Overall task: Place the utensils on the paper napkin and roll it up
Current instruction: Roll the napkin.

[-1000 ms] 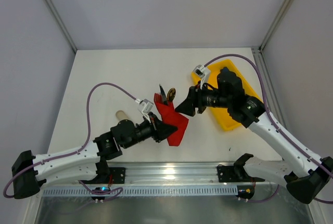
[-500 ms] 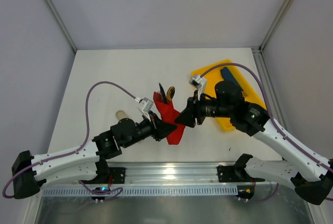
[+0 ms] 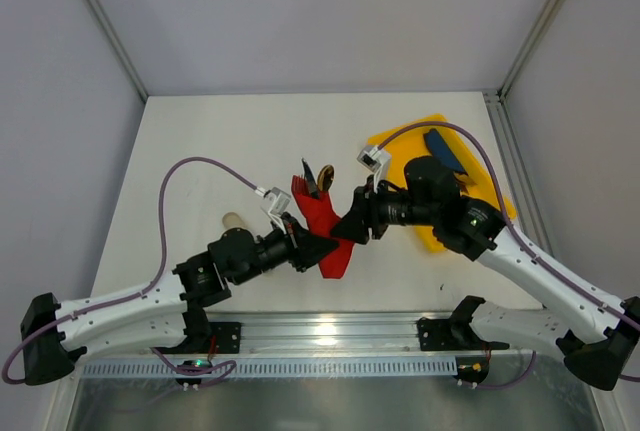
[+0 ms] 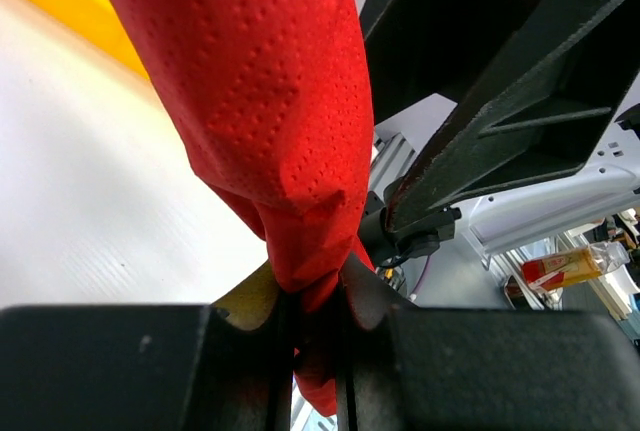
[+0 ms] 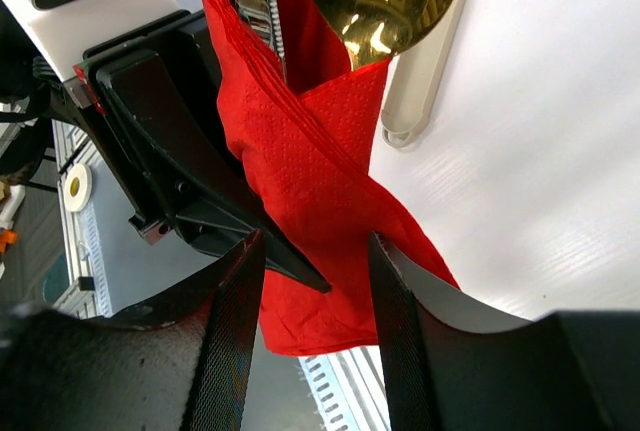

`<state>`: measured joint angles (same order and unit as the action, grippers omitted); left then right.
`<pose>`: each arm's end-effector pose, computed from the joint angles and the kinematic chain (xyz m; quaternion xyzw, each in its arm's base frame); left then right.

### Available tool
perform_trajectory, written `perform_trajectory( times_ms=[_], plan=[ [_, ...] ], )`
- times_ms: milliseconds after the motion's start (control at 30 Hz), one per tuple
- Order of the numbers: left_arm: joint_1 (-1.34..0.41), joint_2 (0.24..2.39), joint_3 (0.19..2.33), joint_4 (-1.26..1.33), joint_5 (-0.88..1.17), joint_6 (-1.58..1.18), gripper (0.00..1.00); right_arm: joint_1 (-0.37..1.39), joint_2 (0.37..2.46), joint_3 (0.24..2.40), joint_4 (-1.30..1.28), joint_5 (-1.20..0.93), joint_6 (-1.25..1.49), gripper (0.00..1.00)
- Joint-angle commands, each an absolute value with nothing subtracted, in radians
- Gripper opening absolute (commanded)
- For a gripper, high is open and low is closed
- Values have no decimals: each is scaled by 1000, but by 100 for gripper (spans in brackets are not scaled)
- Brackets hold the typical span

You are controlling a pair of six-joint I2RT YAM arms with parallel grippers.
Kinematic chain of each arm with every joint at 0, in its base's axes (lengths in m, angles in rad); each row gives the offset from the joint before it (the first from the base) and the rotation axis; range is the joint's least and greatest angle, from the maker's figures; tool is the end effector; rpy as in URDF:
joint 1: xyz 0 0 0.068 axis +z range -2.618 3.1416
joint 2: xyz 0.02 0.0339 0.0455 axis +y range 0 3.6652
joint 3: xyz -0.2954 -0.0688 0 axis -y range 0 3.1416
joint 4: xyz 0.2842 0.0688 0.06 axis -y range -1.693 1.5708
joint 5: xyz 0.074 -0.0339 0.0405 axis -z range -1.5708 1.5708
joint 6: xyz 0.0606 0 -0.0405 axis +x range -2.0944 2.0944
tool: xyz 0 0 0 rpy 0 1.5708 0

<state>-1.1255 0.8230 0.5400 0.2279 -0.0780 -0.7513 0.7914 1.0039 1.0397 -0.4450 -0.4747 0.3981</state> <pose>0.1089 -0.2173 0.3009 0.1087 0.7181 -0.5373 0.4288 0.1634 0.2048 0.3819 -0.2853 0.7717 0.4616 0.3316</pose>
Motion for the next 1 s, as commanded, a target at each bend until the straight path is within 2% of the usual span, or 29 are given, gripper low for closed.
perform_trajectory(
  times_ms=[0,367,833,967],
  plan=[
    [-1127,805,583,317,-51,-750,0,799,1015,1032,-350,-499,422,50],
    [-1127,790,577,348,-25,-756,0,799,1037,1023,-258,-561,457,53],
    [-1127,758,557,393,-6,-773,0,799,1031,942,-58,-667,531,52],
    [-1127,739,557,362,-31,-765,0,799,1022,969,-126,-632,491,50]
  ],
)
